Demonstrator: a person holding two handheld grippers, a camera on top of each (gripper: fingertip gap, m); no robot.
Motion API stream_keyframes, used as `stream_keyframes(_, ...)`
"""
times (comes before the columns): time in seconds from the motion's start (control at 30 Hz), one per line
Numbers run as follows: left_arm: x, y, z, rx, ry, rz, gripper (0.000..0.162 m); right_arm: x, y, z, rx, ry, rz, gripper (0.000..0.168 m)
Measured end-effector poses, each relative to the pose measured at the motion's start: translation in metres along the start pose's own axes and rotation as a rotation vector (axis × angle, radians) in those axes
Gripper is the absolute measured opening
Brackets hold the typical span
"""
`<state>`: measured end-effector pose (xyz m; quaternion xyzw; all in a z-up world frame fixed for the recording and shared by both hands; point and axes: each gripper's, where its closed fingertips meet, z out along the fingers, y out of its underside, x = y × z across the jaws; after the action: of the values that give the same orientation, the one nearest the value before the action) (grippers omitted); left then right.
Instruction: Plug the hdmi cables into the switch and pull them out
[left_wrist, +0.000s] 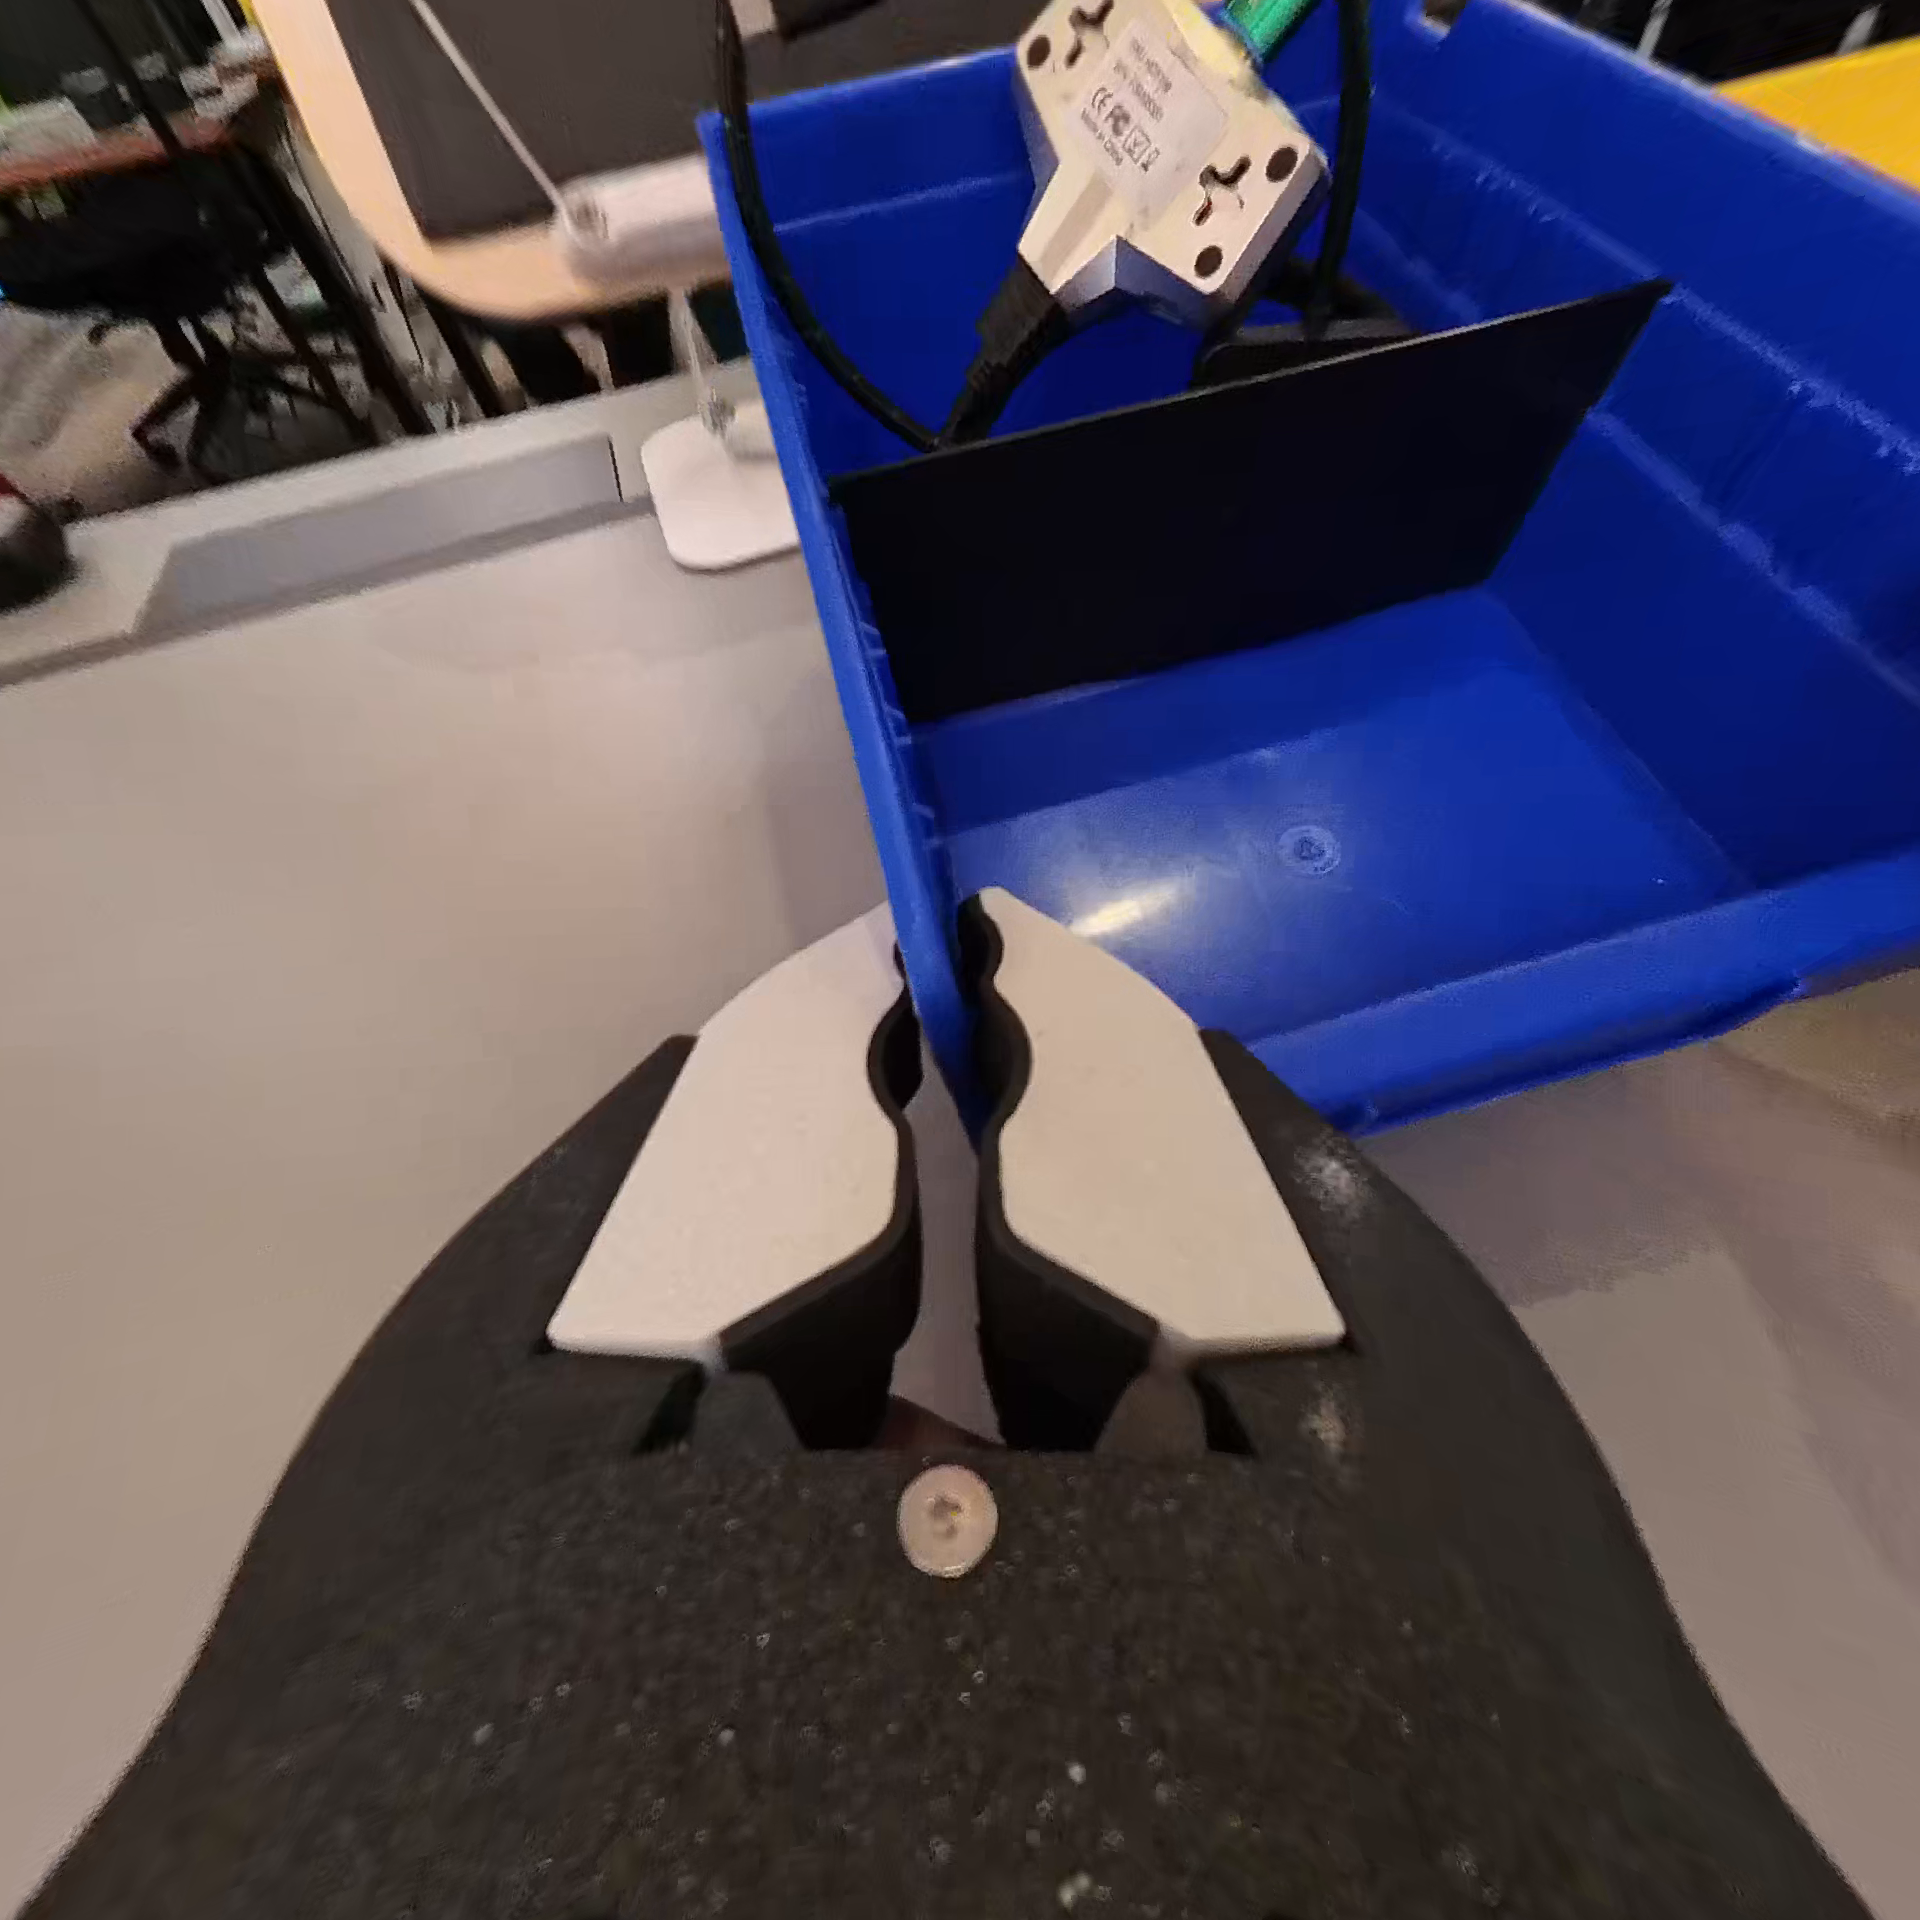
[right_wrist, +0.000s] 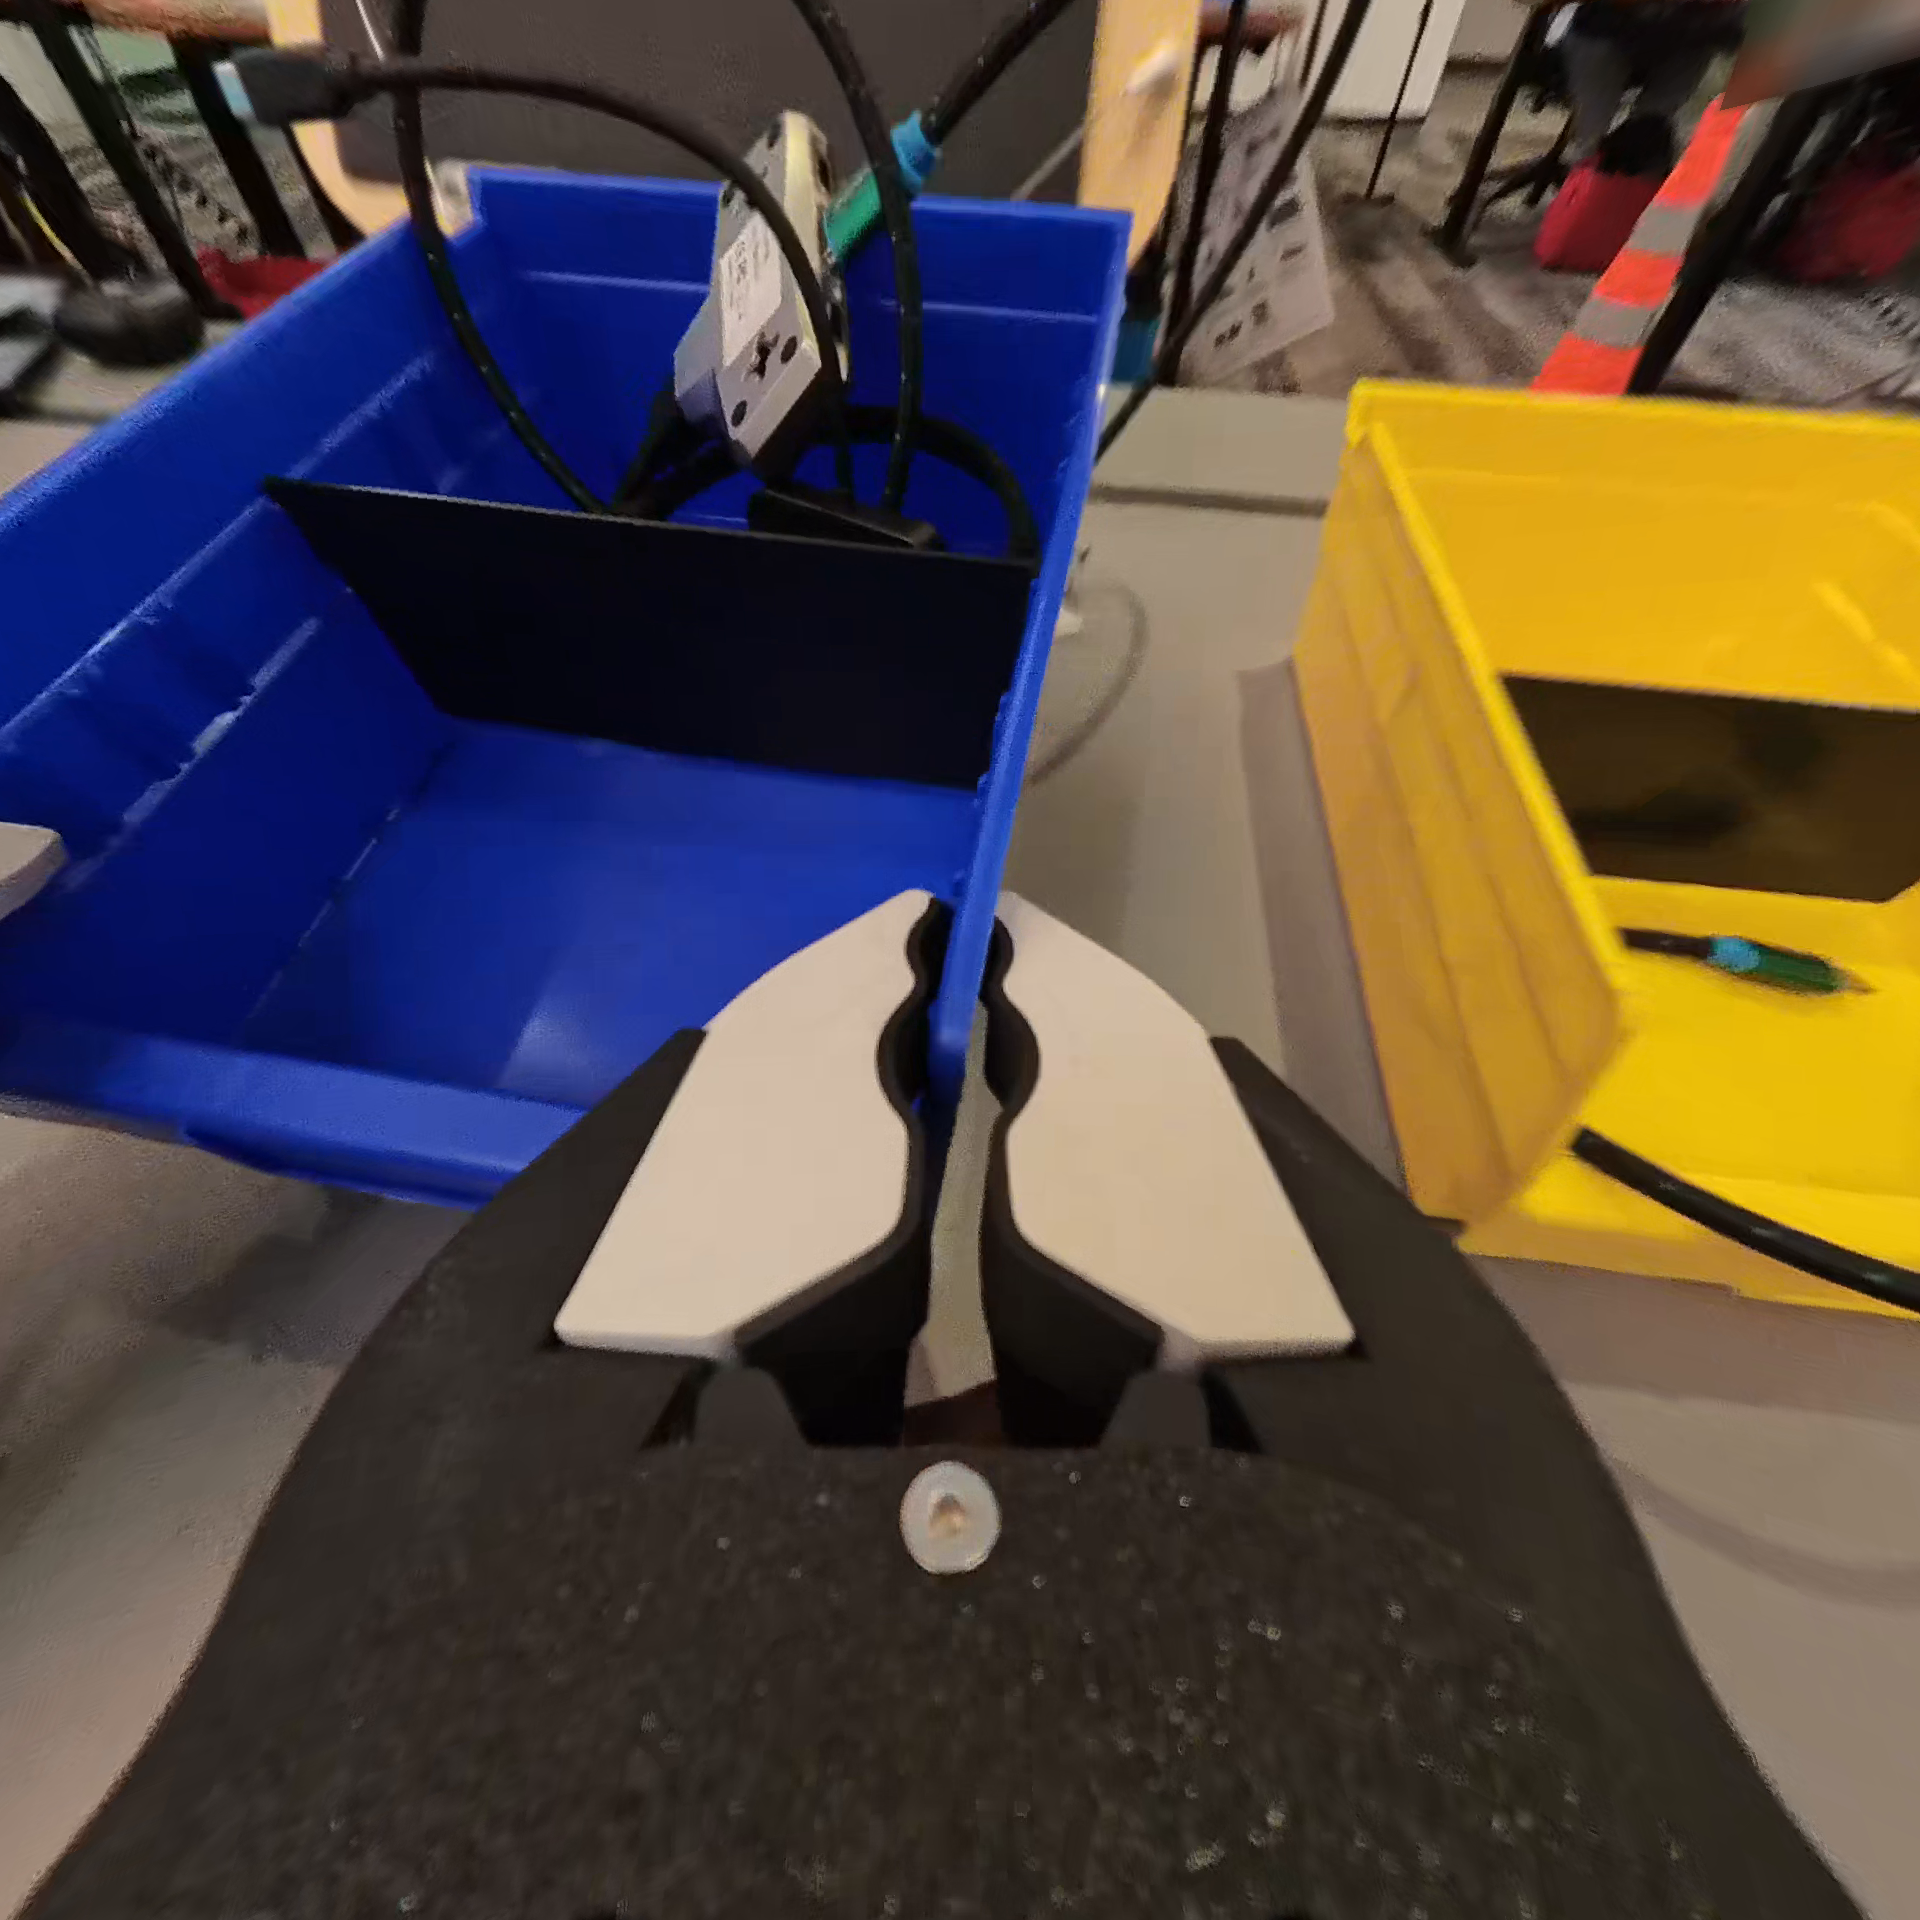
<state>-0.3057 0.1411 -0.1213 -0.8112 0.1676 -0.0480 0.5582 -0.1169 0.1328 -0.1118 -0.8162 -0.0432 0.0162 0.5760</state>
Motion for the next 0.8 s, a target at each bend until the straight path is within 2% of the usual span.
stream_keyframes(0.13, -0.008, -0.025, -0.027, 0.139, -0.045, 0.066, 0.005, -0.006, -0.032, -0.031, 0.139, 0.036, -0.04, 0.004)
stream_keyframes(0.23, -0.036, -0.03, -0.045, 0.183, -0.076, 0.059, 0.006, -0.032, -0.054, -0.043, 0.21, 0.017, -0.088, 0.005)
stream_keyframes(0.47, -0.151, -0.015, -0.075, 0.152, -0.193, 0.044, 0.006, -0.145, -0.076, -0.018, 0.235, -0.098, -0.05, 0.006)
stream_keyframes(0.63, -0.239, 0.022, -0.094, 0.079, -0.232, 0.023, 0.006, -0.241, -0.075, 0.001, 0.224, -0.173, -0.05, 0.007)
stream_keyframes(0.8, -0.29, 0.073, -0.097, -0.041, -0.237, -0.003, 0.006, -0.306, -0.039, 0.027, 0.103, -0.206, -0.043, 0.007)
